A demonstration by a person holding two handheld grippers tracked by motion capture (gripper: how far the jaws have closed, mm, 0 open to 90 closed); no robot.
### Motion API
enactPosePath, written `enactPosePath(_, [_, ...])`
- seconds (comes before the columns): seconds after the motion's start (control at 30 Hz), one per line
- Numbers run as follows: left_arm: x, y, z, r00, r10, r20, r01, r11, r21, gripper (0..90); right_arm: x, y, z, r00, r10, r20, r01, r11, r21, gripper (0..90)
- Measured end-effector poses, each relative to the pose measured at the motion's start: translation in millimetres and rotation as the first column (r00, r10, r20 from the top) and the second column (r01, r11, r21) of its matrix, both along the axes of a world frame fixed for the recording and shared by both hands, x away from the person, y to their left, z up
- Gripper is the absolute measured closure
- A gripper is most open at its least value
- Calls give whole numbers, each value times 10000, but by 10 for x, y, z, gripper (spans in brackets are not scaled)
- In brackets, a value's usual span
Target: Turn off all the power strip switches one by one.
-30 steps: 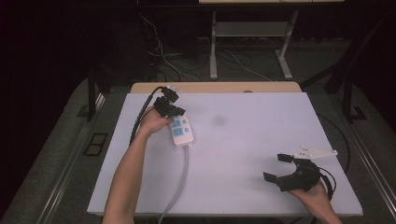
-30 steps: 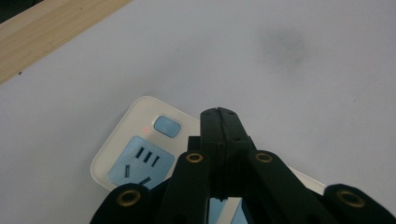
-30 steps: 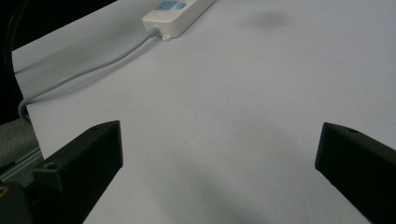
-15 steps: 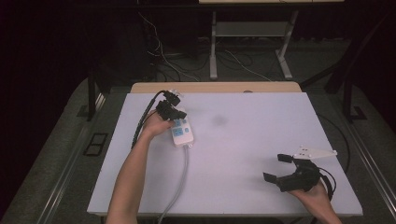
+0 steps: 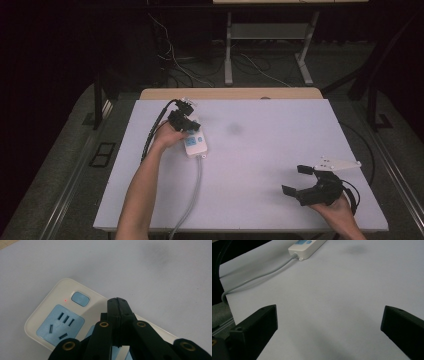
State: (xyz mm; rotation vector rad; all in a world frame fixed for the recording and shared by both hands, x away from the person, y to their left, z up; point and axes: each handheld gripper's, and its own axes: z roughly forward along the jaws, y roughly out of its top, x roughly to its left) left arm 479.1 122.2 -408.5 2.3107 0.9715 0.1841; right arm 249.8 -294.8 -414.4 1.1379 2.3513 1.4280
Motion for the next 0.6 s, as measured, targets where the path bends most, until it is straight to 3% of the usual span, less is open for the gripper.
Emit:
enactPosePath(0.17, [-8, 24, -17, 9997, 214, -82, -217, 9993, -293, 891, 2, -5, -1, 10000, -13, 4, 13, 10000, -9, 7])
enactPosePath(0.33, [-18, -11, -4, 9998, 179, 49, -179, 9998, 14, 892, 1, 5, -2, 10000, 17, -25, -17, 10000, -62, 7])
enactPosePath(0.5, [-21, -10, -6, 9991, 419, -94, -420, 9991, -103, 894, -4, 8, 0, 10000, 31, -9, -31, 10000, -87, 7])
enactPosePath(0.6, [-28, -23, -1, 9993, 368, 2, -368, 9993, 49, 894, -5, 8, 0, 10000, 41, 10, -41, 9999, -98, 7])
